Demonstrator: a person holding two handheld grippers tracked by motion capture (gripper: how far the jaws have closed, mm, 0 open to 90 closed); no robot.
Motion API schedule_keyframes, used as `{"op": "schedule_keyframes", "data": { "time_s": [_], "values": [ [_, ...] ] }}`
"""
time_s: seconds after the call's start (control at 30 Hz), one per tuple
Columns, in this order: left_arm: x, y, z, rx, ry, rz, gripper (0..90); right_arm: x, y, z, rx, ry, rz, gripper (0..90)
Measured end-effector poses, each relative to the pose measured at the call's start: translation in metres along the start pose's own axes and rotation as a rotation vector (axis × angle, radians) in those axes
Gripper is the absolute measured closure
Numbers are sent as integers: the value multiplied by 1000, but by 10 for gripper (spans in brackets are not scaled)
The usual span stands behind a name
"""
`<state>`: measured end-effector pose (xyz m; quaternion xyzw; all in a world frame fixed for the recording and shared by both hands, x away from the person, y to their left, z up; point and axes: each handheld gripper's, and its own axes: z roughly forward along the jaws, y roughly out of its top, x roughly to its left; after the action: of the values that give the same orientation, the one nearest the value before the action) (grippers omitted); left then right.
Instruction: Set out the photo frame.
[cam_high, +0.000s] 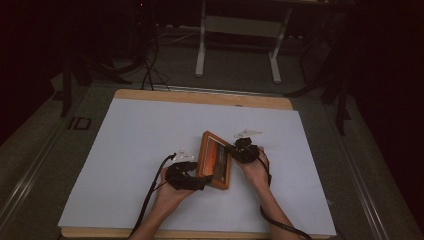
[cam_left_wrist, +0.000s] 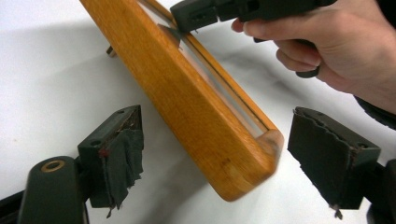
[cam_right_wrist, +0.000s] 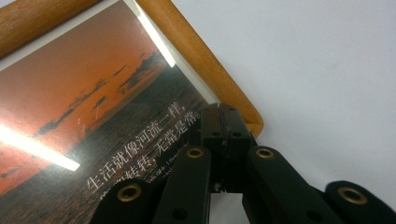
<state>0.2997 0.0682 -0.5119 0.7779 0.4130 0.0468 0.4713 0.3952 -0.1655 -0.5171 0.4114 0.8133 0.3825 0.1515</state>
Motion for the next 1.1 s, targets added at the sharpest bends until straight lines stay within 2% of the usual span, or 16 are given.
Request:
{"op": "schedule_keyframes", "data": {
  "time_s": [0.2,0.3,0.43,0.67,0.93,1.1],
  "values": [
    [3,2,6,12,-19,-23,220,0,0,0,-1,2,-3,900],
    [3,3,10,25,-28,-46,285,-1,0,0,0,2,-4,900],
    [-1,5,14,37,-28,-31,381,-1,0,0,-2,4,-3,900],
    [0,6,15,37,-43,-69,420,-2,0,0,-6,12,2,899],
    [1,8,15,54,-52,-84,439,-4,-1,1,-13,21,8,898],
    [-1,12,14,51,-59,-83,485,-7,-2,-2,-8,13,1,893]
  ]
}}
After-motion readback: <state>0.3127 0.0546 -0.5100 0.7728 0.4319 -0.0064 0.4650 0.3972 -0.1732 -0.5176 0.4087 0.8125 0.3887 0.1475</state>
